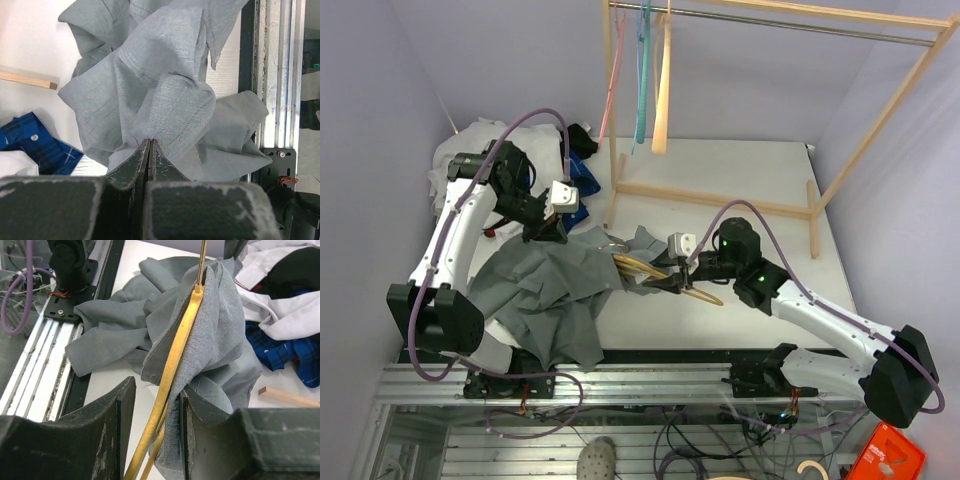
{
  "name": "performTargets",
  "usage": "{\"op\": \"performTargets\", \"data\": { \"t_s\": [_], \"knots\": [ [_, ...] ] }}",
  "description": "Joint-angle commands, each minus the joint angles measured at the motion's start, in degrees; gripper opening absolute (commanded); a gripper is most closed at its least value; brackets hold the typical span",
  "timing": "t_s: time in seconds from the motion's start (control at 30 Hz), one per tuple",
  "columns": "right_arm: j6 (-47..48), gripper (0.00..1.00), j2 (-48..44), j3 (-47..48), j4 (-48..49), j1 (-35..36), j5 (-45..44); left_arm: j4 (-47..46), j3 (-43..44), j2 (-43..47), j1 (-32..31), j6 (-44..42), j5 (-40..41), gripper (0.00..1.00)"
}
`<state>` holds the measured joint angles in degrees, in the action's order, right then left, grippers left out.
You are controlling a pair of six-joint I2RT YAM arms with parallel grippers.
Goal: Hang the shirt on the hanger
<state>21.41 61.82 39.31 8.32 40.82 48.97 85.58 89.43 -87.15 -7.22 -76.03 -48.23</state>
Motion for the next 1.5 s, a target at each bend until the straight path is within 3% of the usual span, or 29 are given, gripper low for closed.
{"op": "performTargets", "data": {
  "t_s": [0.0,0.17,0.47,0.67,1.07,1.23,1.47],
  "knots": [
    [-1.55,0.00,0.10,-0.73,5.13,-0.56,-2.90,0.64,0.68,1.75,-0.33,1.45,0.48,0.07],
    [-4.80,0.00,1.41,-1.36,11.39,-0.52,-0.52,0.55,-3.31,2.71,-0.33,-0.37,1.16,0.07],
    [-8.50,0.00,4.28,0.77,12.41,-0.56,8.28,0.38,-3.20,-1.06,0.58,-2.46,4.48,0.07],
    [-10.37,0.00,4.43,0.07,15.76,-0.56,7.39,0.38,-0.65,-4.24,0.88,-1.33,1.72,0.07],
    [-9.26,0.00,4.51,-0.23,16.28,-0.55,5.18,0.37,-2.69,-1.26,0.81,-0.98,2.62,0.07],
    [-8.67,0.00,5.59,0.94,15.04,-0.50,5.35,0.46,-3.17,-1.24,0.18,0.94,3.06,0.28],
    [-8.34,0.00,4.77,0.75,14.87,-0.55,4.71,0.46,-5.84,-0.87,-1.44,1.27,4.33,0.39]
  ]
}}
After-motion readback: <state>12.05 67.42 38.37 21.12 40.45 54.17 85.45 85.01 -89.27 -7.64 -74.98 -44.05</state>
